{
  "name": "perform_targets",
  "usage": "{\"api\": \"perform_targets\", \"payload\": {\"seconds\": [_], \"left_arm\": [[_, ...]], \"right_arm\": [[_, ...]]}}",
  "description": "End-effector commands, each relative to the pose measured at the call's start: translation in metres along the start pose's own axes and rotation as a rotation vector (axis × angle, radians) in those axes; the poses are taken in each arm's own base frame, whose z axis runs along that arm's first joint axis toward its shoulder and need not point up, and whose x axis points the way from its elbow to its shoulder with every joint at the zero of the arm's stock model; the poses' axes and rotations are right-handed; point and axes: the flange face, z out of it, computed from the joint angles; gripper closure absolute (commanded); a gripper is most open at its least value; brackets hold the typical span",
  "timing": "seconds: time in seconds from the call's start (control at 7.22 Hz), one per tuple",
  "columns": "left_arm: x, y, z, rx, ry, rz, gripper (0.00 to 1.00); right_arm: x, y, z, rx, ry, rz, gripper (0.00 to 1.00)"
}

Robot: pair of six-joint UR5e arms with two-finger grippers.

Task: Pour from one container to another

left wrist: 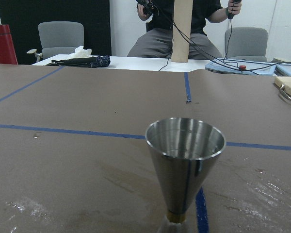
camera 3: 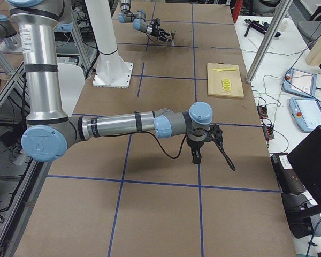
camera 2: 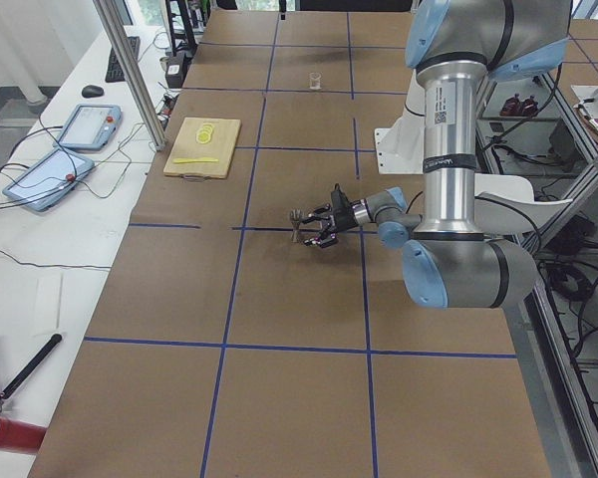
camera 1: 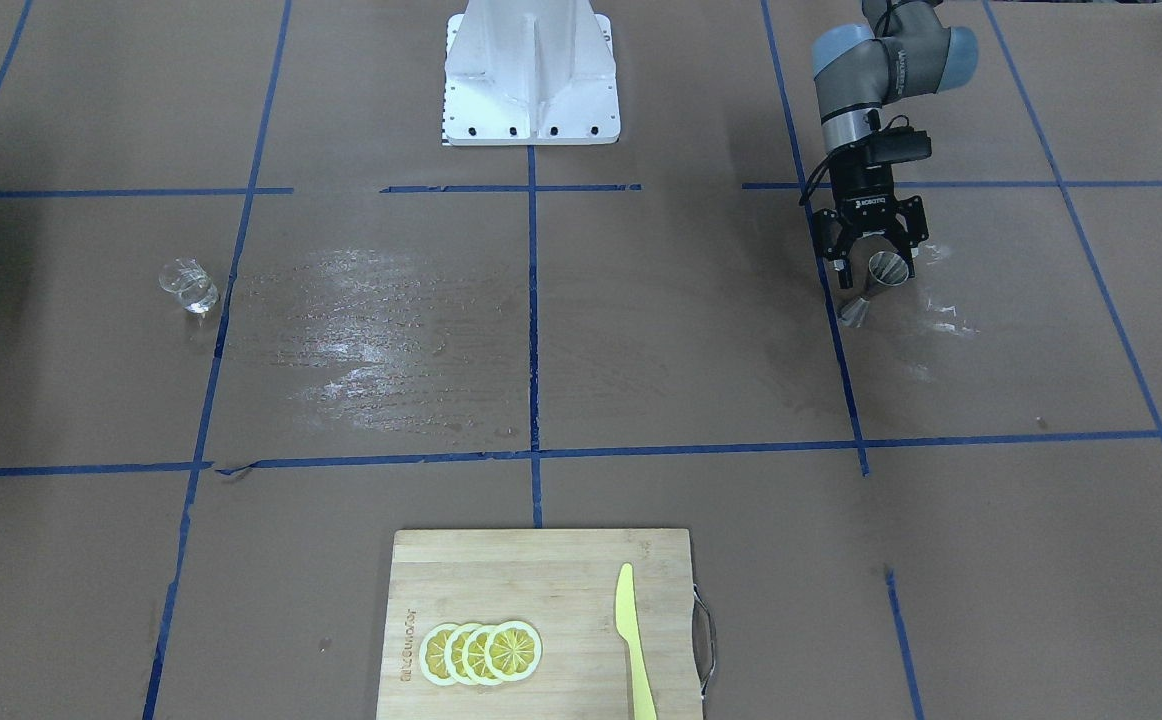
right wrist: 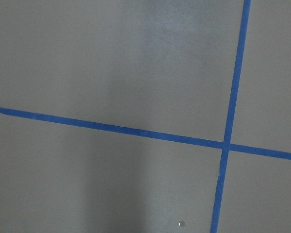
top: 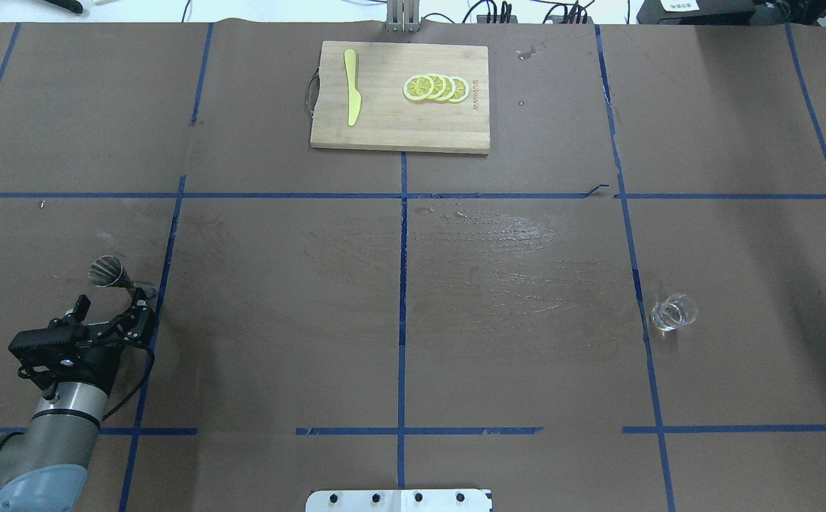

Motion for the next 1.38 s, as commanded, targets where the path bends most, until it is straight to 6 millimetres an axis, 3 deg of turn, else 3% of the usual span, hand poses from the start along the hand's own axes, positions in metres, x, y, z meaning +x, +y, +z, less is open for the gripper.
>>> {"api": "perform_targets", "payload": {"seconds": [0.0,0.55,0.97,1.11,1.25], "left_arm": [[0.003,-0.002,0.008,0.011,-0.007,0.001,0.10],[0.010,0.003,0.012,0.013,-0.006,-0.011,0.40],[0.017,0.000,0.011,0.014,0.008,-0.028,0.74],[0.033,-0.007,0.012,0.021,0.016,-0.028,0.92],[0.039,-0.013,0.012,0.024,0.030,-0.054,1.00]], "right_arm": [[0.000,0.000,-0.001,0.002,0.000,-0.001,0.00],[0.000,0.000,0.000,0.001,0.000,0.002,0.00],[0.000,0.000,0.000,-0.001,0.000,0.005,0.00],[0.001,0.002,0.001,-0.003,0.000,0.005,0.00],[0.001,0.002,0.001,-0.004,0.000,0.006,0.00]]}}
